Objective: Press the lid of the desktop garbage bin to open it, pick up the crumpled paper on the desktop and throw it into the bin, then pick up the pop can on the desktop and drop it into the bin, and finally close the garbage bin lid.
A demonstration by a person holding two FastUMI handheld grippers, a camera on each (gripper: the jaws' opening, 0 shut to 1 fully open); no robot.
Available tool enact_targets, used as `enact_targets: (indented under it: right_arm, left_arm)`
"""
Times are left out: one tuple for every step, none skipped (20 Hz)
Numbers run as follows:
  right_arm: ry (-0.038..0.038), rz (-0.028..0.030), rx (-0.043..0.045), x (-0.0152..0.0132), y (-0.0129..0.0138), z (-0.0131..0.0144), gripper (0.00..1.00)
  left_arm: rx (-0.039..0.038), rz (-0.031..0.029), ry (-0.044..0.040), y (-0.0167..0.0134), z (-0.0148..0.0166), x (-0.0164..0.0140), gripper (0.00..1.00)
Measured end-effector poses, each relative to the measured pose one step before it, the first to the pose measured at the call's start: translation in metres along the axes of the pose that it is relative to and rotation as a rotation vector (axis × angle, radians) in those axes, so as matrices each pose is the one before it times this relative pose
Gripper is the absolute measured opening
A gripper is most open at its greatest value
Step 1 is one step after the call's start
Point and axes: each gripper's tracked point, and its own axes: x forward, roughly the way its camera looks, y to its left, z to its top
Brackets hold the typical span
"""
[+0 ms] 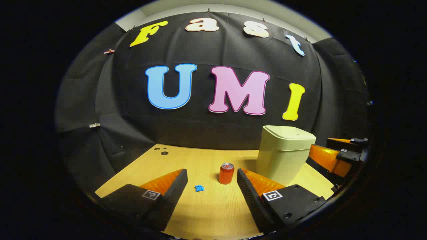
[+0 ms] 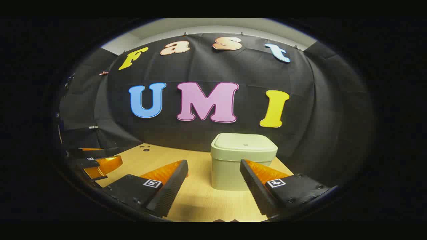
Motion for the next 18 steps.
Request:
enact_targets:
  right_arm:
    - [0.00082,-0.00416,0.00381,-0.00035,-0.00106,-0.001,0.96]
    - [0.00014,-0.00506,0.00204,0.00057,-0.00134,0.00049,0.96]
    - [-0.00069,-0.00503,0.00194,0.00107,-0.0022,0.0,0.98]
    - [-0.00045,-0.00341,0.00274,0.00062,-0.00162,0.00061,0.98]
    - [-0.00025,-0.00307,0.00184,0.00039,-0.00121,-0.00051,0.98]
    - [-0.00003,-0.00242,-0.0007,-0.00023,-0.00011,-0.00008,0.96]
    - [0.00127,-0.00291,-0.00314,-0.00011,-0.00085,-0.0007,0.98]
    - [0.00227,-0.00296,-0.00402,-0.00027,-0.0012,-0.00057,0.98]
    - [0.00023,-0.00071,-0.00271,-0.00078,-0.00095,-0.00086,0.98]
    - [0.00226,-0.0015,-0.00142,-0.00005,-0.00033,0.00009,0.98]
    - [0.00316,-0.00086,-0.00062,0.00103,-0.00106,-0.00113,0.98]
    - [0.00295,-0.00418,0.00001,0.00033,-0.00057,-0.00072,0.96]
    - [0.00165,-0.00647,0.0017,0.00175,-0.00333,-0.00047,0.98]
    - [0.00045,-0.00644,0.00447,0.00084,-0.00245,-0.00005,0.98]
    - [0.00098,-0.00725,0.00441,0.00181,-0.00265,-0.0011,0.98]
    - [0.00283,-0.00549,0.00427,0.00081,-0.00052,-0.00108,0.98]
    - [0.00377,-0.00382,0.00316,0.00229,-0.00134,-0.00092,0.98]
    - [0.00292,-0.00265,0.00257,0.00169,-0.0012,-0.00036,0.96]
  left_arm:
    - [0.00141,-0.00111,-0.00358,-0.00047,0.00186,0.00149,0.96]
    - [-0.00002,-0.002,-0.00239,-0.00034,0.00015,0.00056,0.96]
    - [0.00037,-0.00441,0.00062,-0.00105,0.00031,0.00173,0.96]
    - [0.00031,-0.00365,0.00262,-0.00089,-0.00248,0.00009,0.96]
    - [-0.00074,-0.00299,0.00197,-0.00054,0.00014,0.00074,0.96]
    - [-0.00214,-0.00309,0.00092,-0.00102,-0.00101,0.00031,0.96]
    - [-0.00292,-0.00253,0.00142,-0.00061,-0.00112,0.00134,0.96]
    - [-0.00341,-0.00142,0.00266,-0.00009,-0.00163,-0.00013,0.96]
    - [-0.0026,-0.00139,0.00227,-0.0001,-0.00086,0.00028,0.95]
    - [-0.00071,0.00086,0.00282,-0.00015,-0.0013,0.00176,0.95]
    - [0.00132,0.00066,0.00225,-0.00027,-0.00002,0.00004,0.96]
    - [0.00275,0.00025,-0.00069,-0.00028,-0.00133,-0.00059,0.96]
    - [0.0033,-0.00167,0.00138,-0.00044,-0.00067,0.00131,0.96]
    - [0.00483,-0.00135,0.00261,-0.00018,-0.00113,0.00085,0.96]
    - [0.0035,-0.00054,0.00133,-0.00031,-0.00021,0.0006,0.96]
    - [0.00097,-0.0034,0.00022,-0.00111,-0.00014,-0.00072,0.96]
    - [0.00202,-0.00306,0.00225,-0.00079,0.00001,0.00146,0.96]
    - [0.00358,-0.00247,0.00367,-0.00051,-0.00155,0.00224,0.95]
